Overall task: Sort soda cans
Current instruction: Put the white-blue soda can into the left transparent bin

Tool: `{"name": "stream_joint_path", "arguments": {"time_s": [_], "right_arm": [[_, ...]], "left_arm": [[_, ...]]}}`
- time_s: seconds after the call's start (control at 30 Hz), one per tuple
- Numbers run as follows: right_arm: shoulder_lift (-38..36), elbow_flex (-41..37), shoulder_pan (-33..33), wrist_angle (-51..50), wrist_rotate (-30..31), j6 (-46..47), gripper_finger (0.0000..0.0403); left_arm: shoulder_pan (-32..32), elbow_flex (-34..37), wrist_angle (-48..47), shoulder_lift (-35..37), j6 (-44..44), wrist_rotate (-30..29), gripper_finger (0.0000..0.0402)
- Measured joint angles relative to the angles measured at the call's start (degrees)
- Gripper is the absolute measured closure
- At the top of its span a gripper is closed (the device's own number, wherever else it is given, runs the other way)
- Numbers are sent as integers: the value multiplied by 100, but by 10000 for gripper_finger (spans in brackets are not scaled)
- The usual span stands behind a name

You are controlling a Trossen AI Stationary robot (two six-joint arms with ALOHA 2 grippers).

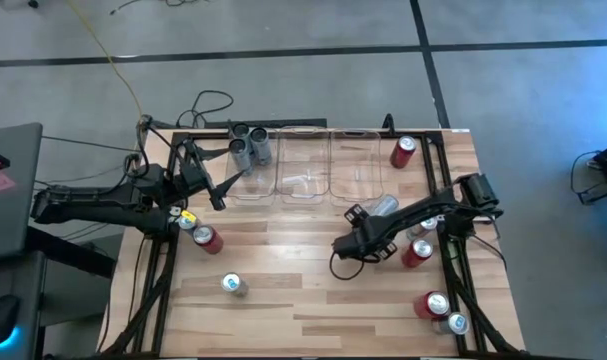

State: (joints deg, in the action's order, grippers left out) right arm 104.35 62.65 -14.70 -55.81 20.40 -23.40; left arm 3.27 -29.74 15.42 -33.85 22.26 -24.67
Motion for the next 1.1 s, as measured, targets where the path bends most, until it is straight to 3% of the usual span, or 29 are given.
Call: {"name": "stream_joint_path", "arguments": {"time_s": [0.17, 0.33, 0.53, 0.63, 0.83, 1.1], "right_arm": [[-273, 374, -33, 413, -720, 292, 182], [-709, 622, -26, 1148, -1127, 573, 184], [-1559, 704, -5, 2552, -1131, 708, 184], [-1970, 704, 56, 3397, -1090, 706, 184], [-2493, 709, 180, 4470, -1126, 263, 184], [-2621, 709, 359, 5595, -1440, -606, 184]], "left_arm": [[-2, 0, -6, 0, -34, 1, 91], [-2, 0, -20, 0, -44, 0, 91], [0, 0, -139, -2, 109, 68, 90], [0, 0, -111, -61, 103, 656, 90], [-2, 0, 512, -550, -40, 2470, 91], [0, 0, 1559, -1823, 157, 2729, 91]]}}
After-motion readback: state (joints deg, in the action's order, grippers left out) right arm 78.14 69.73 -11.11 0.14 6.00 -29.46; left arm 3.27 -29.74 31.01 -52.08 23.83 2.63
